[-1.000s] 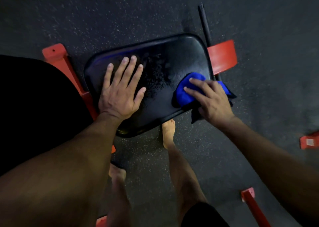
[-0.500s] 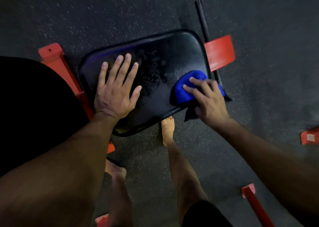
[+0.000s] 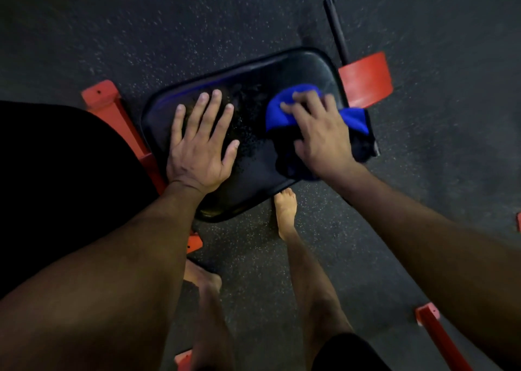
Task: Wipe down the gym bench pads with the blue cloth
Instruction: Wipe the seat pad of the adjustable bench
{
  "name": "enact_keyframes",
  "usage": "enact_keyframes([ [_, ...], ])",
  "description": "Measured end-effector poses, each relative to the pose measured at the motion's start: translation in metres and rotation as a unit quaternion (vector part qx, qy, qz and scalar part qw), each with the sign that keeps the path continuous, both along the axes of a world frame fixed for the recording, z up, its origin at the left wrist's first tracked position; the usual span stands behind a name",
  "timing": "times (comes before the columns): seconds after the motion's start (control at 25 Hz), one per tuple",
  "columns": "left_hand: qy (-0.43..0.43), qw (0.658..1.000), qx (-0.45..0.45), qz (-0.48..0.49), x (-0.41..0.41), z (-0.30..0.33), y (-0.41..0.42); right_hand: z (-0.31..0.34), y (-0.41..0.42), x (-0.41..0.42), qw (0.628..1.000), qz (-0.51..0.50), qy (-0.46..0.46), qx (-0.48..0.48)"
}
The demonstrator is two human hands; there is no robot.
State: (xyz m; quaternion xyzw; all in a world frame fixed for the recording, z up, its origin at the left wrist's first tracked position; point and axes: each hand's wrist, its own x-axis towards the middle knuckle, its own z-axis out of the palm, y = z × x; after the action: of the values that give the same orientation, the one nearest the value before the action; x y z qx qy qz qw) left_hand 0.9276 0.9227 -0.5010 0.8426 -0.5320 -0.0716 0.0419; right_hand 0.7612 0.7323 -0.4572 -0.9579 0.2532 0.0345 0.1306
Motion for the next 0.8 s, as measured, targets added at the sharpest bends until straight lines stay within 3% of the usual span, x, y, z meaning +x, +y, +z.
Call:
enact_keyframes([
  [0.12,0.010,0.997,0.077,-0.001,-0.005,0.015,-0.006,0.003,0.017,-0.019,0.998,-0.007,0.043,0.044],
  [0.2,0.080,0.980,0.179,-0.035,0.002,0.046,-0.017,0.017,0.015,-0.013,0.995,-0.029,0.069,0.071],
  [0.28,0.110,0.931,0.328,-0.113,0.039,0.101,-0.022,0.035,0.013,-0.003,0.990,-0.027,0.093,0.100],
  [0.44,-0.057,0.819,0.531,-0.211,0.100,0.239,-0.011,0.068,0.014,0.007,0.989,-0.029,0.088,0.112],
  [0.52,-0.058,0.779,0.562,-0.272,0.091,0.288,-0.007,0.075,0.025,0.011,0.989,-0.035,0.084,0.113],
  [0.64,-0.032,0.752,0.557,-0.351,0.051,0.321,0.011,0.070,0.046,0.004,0.988,-0.027,0.108,0.111],
  [0.8,-0.025,0.681,0.658,-0.321,0.037,0.312,0.017,0.046,0.061,-0.002,0.992,-0.020,0.092,0.083],
])
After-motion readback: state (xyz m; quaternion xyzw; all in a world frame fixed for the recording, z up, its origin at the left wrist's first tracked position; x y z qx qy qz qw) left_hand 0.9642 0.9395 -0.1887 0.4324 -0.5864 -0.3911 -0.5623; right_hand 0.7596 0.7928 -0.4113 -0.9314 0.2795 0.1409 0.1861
